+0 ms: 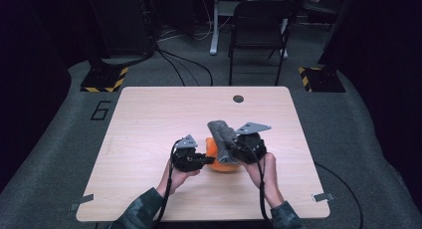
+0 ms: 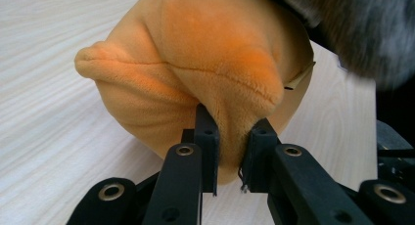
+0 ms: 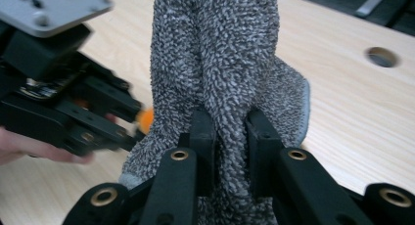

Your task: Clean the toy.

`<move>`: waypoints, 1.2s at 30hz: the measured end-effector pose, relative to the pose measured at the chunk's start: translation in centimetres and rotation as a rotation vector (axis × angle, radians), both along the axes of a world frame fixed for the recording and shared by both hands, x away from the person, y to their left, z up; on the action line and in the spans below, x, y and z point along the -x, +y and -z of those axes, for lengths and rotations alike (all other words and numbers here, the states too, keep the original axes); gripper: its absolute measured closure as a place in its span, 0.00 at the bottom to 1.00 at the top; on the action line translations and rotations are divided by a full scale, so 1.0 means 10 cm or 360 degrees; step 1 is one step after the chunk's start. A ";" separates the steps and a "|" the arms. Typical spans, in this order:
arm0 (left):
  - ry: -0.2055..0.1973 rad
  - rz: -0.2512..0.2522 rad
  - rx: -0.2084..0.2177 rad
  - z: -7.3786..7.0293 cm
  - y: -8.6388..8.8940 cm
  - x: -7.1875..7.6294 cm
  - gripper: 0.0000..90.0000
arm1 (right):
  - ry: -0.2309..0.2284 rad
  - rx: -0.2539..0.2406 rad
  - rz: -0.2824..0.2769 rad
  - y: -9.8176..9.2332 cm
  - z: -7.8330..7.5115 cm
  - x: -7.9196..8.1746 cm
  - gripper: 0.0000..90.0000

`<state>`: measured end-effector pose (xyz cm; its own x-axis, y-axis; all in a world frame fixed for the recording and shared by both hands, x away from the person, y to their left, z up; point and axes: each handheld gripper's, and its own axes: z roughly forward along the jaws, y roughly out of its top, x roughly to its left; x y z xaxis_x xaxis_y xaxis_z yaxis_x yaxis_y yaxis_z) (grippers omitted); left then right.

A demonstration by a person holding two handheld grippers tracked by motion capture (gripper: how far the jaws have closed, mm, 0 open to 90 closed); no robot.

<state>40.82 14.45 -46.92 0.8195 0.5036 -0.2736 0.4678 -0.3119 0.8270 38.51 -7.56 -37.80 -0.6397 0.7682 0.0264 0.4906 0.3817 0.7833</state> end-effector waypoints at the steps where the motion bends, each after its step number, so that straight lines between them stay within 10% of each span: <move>1: 0.0007 0.0005 0.0008 0.00 0.00 0.00 0.89 | 0.0005 0.0013 -0.0022 0.07 0.04 -0.01 0.85; 19: 0.0022 0.0047 -0.0007 0.11 0.00 -0.03 0.88 | 0.0087 0.0164 0.0135 -0.19 0.38 -0.17 0.85; 36: 0.0014 0.0083 0.0006 0.13 0.02 -0.05 0.87 | 0.0401 0.0319 0.0381 -0.66 1.04 -0.55 0.85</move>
<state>41.37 14.62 -48.27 0.8422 0.4591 -0.2827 0.4581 -0.3331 0.8241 43.96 -14.18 -48.16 -0.4346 0.9006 -0.0057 0.7515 0.3662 0.5488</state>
